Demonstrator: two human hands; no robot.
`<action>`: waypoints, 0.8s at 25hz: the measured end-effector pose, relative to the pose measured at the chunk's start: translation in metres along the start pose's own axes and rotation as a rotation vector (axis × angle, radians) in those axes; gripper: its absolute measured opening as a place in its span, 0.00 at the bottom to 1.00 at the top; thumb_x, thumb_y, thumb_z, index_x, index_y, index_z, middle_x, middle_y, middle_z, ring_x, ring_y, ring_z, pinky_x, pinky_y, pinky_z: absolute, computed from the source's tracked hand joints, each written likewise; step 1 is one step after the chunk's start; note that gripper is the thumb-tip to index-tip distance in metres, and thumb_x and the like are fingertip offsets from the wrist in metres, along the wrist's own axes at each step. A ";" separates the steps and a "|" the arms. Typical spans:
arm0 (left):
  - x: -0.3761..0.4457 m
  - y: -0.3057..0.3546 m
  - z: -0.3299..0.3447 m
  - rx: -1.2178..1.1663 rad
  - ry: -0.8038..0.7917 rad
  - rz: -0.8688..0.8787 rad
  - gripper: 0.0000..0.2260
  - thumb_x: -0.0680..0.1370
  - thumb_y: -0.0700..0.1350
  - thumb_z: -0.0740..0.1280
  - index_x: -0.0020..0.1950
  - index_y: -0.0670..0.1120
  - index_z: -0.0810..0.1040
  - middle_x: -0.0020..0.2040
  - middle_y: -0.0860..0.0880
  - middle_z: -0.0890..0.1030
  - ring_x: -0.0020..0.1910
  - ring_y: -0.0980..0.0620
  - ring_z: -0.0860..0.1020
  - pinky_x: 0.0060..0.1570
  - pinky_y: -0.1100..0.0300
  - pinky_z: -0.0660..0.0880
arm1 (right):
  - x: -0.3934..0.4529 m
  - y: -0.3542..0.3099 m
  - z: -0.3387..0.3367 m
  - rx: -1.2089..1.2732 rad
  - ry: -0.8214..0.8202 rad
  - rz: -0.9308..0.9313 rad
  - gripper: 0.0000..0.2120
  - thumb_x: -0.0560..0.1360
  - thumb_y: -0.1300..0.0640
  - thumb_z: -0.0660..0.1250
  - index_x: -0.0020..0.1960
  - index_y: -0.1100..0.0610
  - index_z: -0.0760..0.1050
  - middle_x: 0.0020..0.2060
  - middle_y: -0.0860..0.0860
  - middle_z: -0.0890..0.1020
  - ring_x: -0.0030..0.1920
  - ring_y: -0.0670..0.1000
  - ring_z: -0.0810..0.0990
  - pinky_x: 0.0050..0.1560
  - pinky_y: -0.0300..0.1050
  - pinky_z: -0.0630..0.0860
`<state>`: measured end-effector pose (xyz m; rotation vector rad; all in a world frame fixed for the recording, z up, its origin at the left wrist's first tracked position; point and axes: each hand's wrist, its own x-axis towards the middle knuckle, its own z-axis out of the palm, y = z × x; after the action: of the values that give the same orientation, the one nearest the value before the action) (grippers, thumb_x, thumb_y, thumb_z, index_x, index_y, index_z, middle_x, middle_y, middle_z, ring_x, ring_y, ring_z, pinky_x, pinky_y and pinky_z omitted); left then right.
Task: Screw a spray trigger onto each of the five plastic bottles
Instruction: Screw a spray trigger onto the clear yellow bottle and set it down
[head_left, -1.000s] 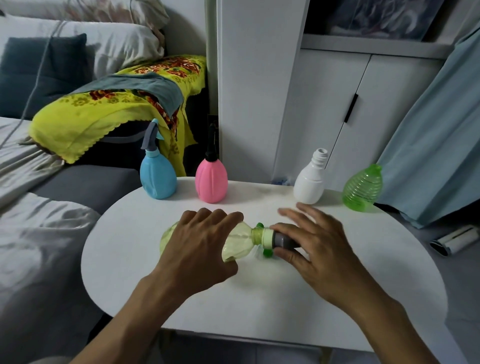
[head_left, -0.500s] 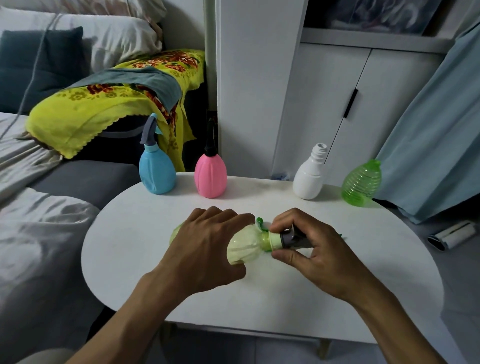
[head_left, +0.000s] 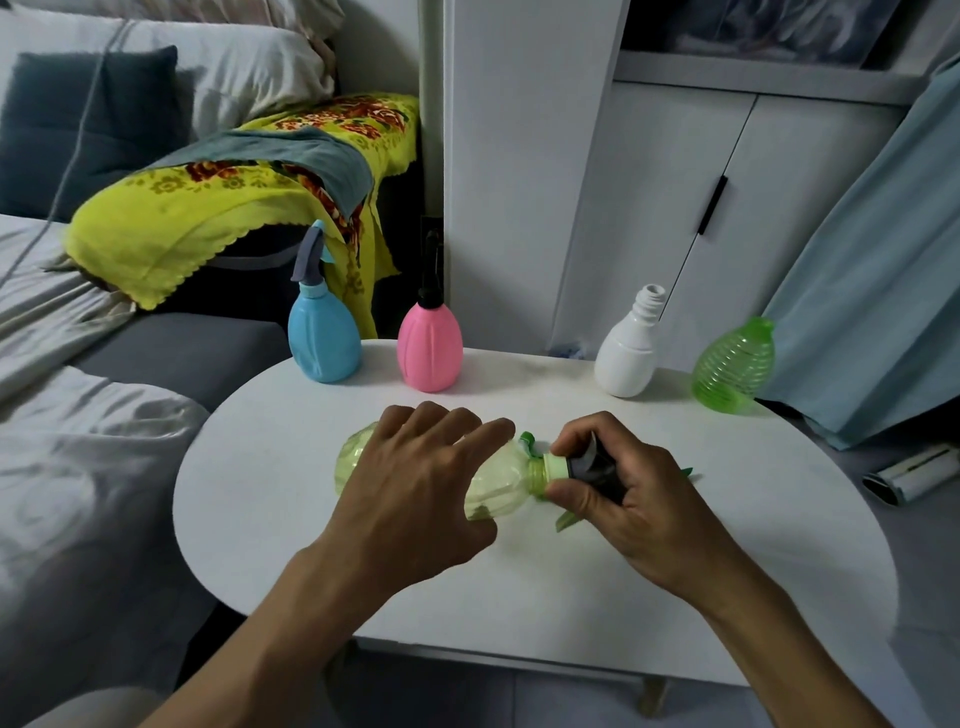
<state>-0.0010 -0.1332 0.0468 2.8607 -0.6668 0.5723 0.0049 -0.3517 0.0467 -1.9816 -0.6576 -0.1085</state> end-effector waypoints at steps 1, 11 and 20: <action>0.000 0.002 0.000 0.016 0.011 0.002 0.32 0.60 0.55 0.77 0.63 0.51 0.77 0.50 0.50 0.83 0.46 0.44 0.80 0.48 0.49 0.75 | 0.000 -0.001 -0.001 -0.009 0.000 -0.003 0.13 0.73 0.40 0.69 0.51 0.45 0.72 0.42 0.38 0.80 0.41 0.46 0.82 0.40 0.46 0.83; 0.003 0.005 -0.005 -0.083 -0.018 -0.062 0.32 0.60 0.58 0.72 0.64 0.55 0.75 0.49 0.54 0.83 0.44 0.47 0.78 0.46 0.53 0.73 | -0.001 -0.006 -0.002 -0.227 0.063 -0.135 0.12 0.72 0.52 0.74 0.50 0.50 0.74 0.48 0.45 0.81 0.48 0.52 0.79 0.44 0.58 0.80; 0.002 0.003 -0.005 -0.030 0.002 -0.022 0.31 0.60 0.55 0.75 0.63 0.52 0.77 0.48 0.52 0.83 0.43 0.46 0.79 0.46 0.51 0.74 | -0.001 -0.004 -0.001 -0.082 0.036 -0.050 0.14 0.70 0.55 0.77 0.48 0.45 0.74 0.49 0.45 0.83 0.49 0.50 0.83 0.49 0.52 0.82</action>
<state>-0.0029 -0.1355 0.0527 2.8363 -0.6366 0.5570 0.0025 -0.3517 0.0505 -2.0377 -0.6886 -0.2039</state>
